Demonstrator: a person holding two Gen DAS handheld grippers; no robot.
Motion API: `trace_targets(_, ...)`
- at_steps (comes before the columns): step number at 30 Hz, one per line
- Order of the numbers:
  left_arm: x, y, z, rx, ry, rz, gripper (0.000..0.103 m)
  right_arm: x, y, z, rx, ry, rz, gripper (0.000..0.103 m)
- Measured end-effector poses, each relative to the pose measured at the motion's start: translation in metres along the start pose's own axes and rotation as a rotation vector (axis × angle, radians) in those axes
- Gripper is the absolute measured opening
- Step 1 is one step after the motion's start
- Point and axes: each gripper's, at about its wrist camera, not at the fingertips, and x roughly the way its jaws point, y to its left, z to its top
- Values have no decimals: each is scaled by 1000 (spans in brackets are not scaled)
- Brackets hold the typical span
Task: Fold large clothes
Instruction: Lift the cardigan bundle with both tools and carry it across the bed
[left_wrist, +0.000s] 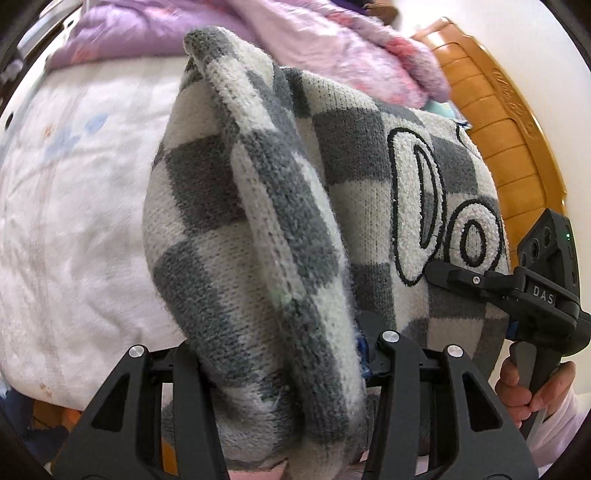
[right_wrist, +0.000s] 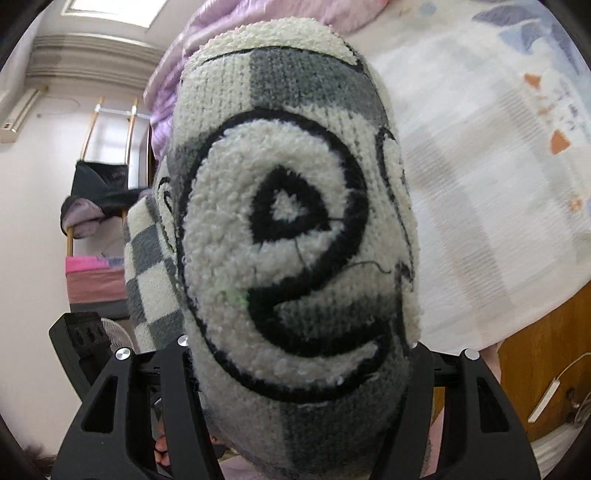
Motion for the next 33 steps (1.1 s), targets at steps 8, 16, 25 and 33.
trace_targets(8,45,-134,-26,32,-36,57,46,-80,-92,12,-110,-68,-1,57)
trace_targets(16,105,-273,-33,61,-9,56,46,-160,-166,44,-128,-102,-42,57)
trace_targets(25,162,-370,1,179,31,51,46,-213,-223,99,-77,-146,-52,57)
trace_targets(33,225,-414,57,181,93,57,46,-242,-269,174,-51,-119,-71,57)
